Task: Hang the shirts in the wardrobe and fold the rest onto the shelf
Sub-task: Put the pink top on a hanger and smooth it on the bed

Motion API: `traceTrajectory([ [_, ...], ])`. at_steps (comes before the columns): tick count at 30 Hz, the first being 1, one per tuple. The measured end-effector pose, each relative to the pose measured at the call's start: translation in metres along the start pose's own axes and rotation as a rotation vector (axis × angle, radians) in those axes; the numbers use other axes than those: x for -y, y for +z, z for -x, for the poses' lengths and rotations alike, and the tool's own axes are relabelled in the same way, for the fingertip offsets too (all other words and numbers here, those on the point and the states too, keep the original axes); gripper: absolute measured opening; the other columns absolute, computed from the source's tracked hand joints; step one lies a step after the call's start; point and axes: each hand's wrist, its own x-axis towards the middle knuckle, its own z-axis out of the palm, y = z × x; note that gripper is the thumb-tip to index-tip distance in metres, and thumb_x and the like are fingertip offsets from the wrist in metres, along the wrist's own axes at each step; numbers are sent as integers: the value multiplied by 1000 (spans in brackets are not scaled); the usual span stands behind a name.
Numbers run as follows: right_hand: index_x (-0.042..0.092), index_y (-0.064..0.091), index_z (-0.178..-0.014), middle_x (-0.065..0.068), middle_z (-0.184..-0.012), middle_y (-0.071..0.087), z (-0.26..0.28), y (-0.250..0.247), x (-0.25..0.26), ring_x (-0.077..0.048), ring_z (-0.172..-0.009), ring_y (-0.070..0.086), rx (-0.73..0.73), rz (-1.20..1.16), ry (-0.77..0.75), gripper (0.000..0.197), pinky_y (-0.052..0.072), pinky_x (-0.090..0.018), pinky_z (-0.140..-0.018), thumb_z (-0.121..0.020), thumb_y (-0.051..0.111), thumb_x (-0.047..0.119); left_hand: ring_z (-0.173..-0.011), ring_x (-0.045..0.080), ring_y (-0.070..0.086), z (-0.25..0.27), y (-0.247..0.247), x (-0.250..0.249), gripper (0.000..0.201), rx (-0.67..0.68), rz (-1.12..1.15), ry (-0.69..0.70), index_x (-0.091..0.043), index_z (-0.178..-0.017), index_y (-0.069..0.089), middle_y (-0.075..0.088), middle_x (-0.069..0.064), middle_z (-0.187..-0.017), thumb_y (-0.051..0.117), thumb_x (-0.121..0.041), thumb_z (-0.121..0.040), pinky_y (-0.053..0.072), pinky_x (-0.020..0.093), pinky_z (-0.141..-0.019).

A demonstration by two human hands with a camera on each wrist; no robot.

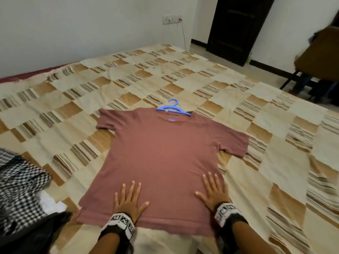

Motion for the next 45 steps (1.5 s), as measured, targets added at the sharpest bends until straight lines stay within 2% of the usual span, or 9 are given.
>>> traceTrajectory([
  [6,19,-19,-148,-15,-156,-16,-11,-35,26,-30,-145,-11,-3,-133,207,95,-1,-56,-114,-80,8,80,-122,22,42,-35,-58,-1,50,-245,-48,-39,-21,-123,49,46,3,-129,37,-58,-91,38,38,-97],
  [9,10,-2,-150,-27,-152,20,-55,-46,88,-37,-141,23,-206,-129,13,118,5,-55,-111,-61,-19,86,-83,21,64,-77,-85,-8,44,-448,-138,127,-19,-90,64,63,1,-90,85,-41,-57,55,47,-73],
  [11,12,12,-149,-23,-130,55,-88,-40,125,-36,-118,56,-273,-102,-137,99,10,-52,-105,-74,12,78,-66,18,65,-107,-84,-16,64,-425,-117,247,-25,-86,59,65,-3,-77,93,-33,-32,57,46,-57],
  [14,21,22,-147,-9,-130,58,-121,-20,154,-30,-117,56,-269,-33,-306,91,16,-55,-101,-69,27,68,-86,22,68,-139,-65,-12,64,-363,-95,213,-29,-112,55,70,-2,-99,77,-50,-56,55,50,-62],
  [20,32,6,-150,-2,-156,20,-130,-27,44,-19,-146,-7,-216,23,-262,82,5,-42,-111,-84,15,79,-121,27,41,-144,-40,44,80,-167,-5,11,-22,-136,40,52,-2,-133,8,-74,-84,34,52,-91],
  [26,13,-5,-147,-11,-156,6,-126,-70,-7,-29,-143,22,-107,-70,145,109,24,-58,-108,-65,-26,81,-120,50,41,-162,-74,55,94,-203,148,-127,0,-128,53,49,21,-135,4,-69,-87,38,71,-81],
  [29,5,37,-139,-31,-128,52,-150,-81,41,-50,-115,52,-170,-144,74,91,24,-57,-97,-88,2,71,-122,49,36,-185,-110,30,78,-206,100,-24,2,-130,49,48,25,-135,21,-59,-90,41,68,-82],
  [37,29,37,-137,-10,-141,48,-222,-87,144,-30,-128,48,-71,118,-414,85,22,-64,-104,-70,23,78,-142,34,-19,-253,-166,-10,124,54,-85,46,-22,-146,-21,-27,11,-153,73,-52,-70,6,55,-113],
  [45,42,-7,-147,4,-157,-14,-248,-108,31,-18,-146,-12,-70,69,-279,108,-13,-65,-105,-52,-10,94,-138,38,-27,-273,-163,1,145,66,-52,-3,-33,-138,-32,-37,5,-149,82,-57,-52,1,57,-113],
])
